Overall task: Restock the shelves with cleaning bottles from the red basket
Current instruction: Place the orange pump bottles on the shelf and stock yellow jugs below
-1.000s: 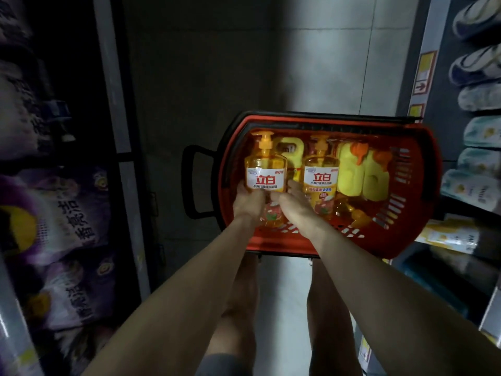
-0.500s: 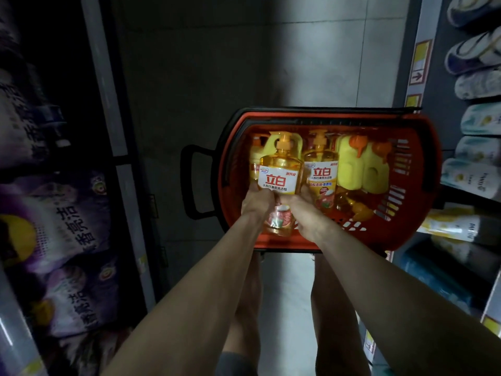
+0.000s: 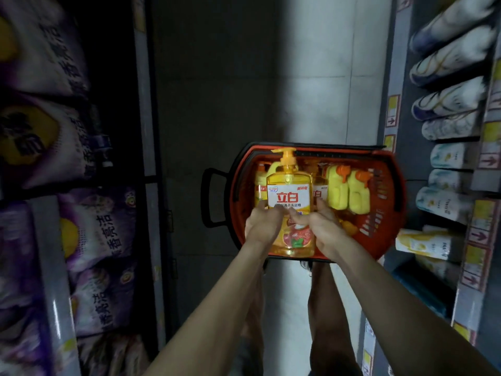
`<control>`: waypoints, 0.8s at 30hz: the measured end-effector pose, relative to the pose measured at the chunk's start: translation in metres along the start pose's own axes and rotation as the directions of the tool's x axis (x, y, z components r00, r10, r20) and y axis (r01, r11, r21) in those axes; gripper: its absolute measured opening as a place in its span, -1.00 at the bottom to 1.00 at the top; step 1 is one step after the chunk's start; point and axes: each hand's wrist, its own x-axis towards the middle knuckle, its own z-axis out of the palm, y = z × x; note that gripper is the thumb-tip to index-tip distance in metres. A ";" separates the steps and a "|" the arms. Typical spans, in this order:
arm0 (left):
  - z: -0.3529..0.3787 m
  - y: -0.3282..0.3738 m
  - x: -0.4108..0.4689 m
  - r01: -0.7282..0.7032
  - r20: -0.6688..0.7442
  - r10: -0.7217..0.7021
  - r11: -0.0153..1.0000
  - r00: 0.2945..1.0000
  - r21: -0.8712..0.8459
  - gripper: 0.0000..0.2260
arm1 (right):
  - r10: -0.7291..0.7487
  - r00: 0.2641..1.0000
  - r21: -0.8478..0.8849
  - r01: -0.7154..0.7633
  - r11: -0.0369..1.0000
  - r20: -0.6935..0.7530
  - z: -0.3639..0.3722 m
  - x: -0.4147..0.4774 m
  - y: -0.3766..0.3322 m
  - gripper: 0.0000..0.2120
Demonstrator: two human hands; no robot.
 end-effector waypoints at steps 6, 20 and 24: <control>-0.044 0.036 -0.061 -0.133 0.195 0.167 0.975 0.966 -0.177 -0.50 | -0.093 0.993 0.185 0.079 0.980 0.069 -0.007 -0.084 -0.054 0.38; -0.140 0.142 -0.302 -0.462 0.260 0.603 0.769 0.754 -0.442 -0.58 | -0.524 0.827 0.060 0.524 0.850 0.204 0.000 -0.337 -0.207 -0.32; -0.169 0.153 -0.365 -0.593 0.236 0.716 0.685 0.658 -0.423 -0.66 | -0.628 0.755 0.008 0.638 0.770 0.190 0.003 -0.406 -0.228 -0.36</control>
